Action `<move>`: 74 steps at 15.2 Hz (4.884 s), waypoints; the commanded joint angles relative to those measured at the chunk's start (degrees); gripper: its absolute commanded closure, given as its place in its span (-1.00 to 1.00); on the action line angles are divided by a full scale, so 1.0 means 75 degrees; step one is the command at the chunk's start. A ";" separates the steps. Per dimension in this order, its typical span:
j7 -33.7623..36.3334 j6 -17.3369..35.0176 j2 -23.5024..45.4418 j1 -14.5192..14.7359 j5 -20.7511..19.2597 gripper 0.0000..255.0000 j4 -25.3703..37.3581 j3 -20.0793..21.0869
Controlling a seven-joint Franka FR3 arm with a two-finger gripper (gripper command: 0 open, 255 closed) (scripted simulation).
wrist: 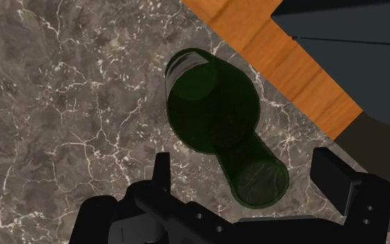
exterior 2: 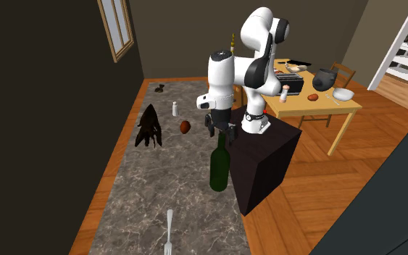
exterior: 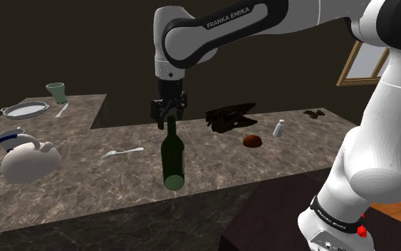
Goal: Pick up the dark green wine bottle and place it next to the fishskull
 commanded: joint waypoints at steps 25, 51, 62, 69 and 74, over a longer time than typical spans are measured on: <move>0.0023 -0.0979 -0.0172 -0.0011 0.0023 1.00 0.0814 -0.0007; 0.0219 -0.3774 0.0229 0.0027 -0.0086 1.00 0.4007 0.0019; -0.0216 -0.4596 -0.0024 -0.0256 -0.0010 1.00 0.4558 -0.0182; -0.1515 -0.4448 -0.1291 -0.0893 0.0170 1.00 0.3081 -0.0860; -0.2444 -0.4462 -0.1916 -0.1267 0.0127 1.00 0.2413 -0.1406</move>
